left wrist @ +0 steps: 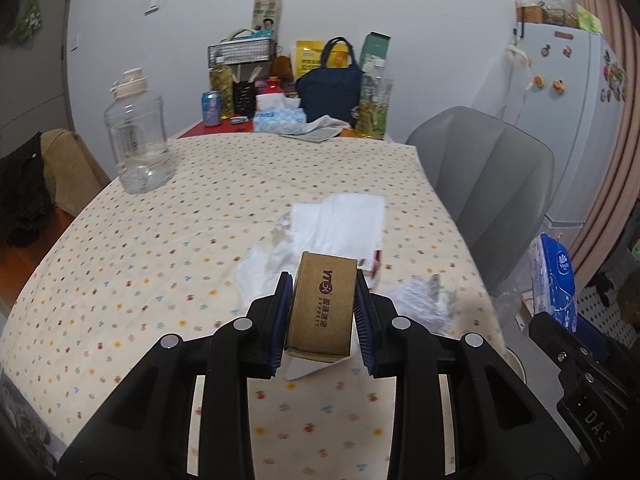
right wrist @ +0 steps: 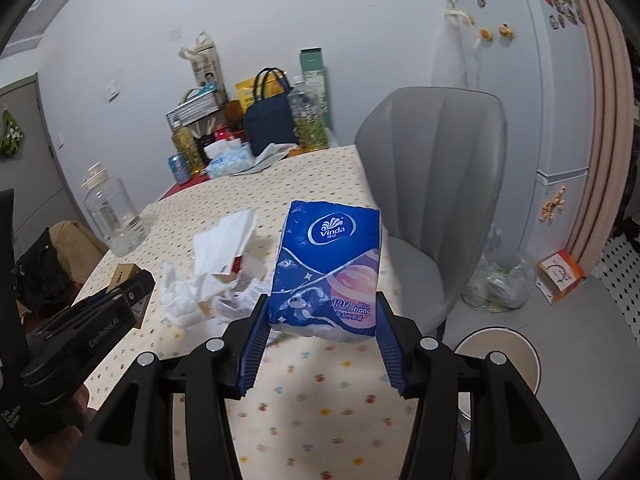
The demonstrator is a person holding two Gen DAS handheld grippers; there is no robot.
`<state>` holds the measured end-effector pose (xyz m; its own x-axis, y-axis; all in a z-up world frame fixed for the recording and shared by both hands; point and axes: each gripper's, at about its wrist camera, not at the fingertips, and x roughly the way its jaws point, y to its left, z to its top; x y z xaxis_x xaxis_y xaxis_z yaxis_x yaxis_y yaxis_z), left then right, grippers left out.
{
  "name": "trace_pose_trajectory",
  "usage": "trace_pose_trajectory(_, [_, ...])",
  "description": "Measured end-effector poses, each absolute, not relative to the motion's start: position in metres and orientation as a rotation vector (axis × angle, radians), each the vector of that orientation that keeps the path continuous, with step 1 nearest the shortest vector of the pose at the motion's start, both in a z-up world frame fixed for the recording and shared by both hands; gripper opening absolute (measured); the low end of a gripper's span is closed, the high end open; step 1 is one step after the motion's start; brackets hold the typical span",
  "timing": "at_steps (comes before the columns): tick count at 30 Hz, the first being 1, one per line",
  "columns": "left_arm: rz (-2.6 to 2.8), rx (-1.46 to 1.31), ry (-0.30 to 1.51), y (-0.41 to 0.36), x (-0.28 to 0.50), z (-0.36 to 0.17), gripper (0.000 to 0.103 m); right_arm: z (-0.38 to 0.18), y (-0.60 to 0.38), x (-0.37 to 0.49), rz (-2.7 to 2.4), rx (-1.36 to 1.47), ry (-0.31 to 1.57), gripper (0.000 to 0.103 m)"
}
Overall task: Collect trash
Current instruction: 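Carry both items to the white bin while the right tool drops the tissue pack in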
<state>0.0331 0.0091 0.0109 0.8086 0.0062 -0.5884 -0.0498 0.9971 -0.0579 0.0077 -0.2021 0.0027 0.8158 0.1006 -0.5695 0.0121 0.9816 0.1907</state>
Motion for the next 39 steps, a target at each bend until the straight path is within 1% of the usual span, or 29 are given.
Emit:
trace_pose_trajectory(13, [-0.136,-0.008,0.638,-0.079,0.06,0.011,0.03,0.011,-0.276,0.005,-0.127,0.212,0.578,0.051])
trace_pose_trajectory(23, [-0.258,0.06,0.686,-0.16,0.086,-0.003,0.03,-0.002,-0.339,0.006,-0.24,0.262,0.605,0.051])
trace_pose_trajectory(31, [-0.337,0.119,0.739,-0.226,0.1,-0.023,0.03,-0.029,-0.399,0.006,-0.34,0.334,0.643,0.051])
trace_pose_trajectory(39, [-0.372,0.161,0.797,-0.269,0.115,-0.044,0.03,-0.062,-0.44,0.016,-0.377,0.394,0.694,0.051])
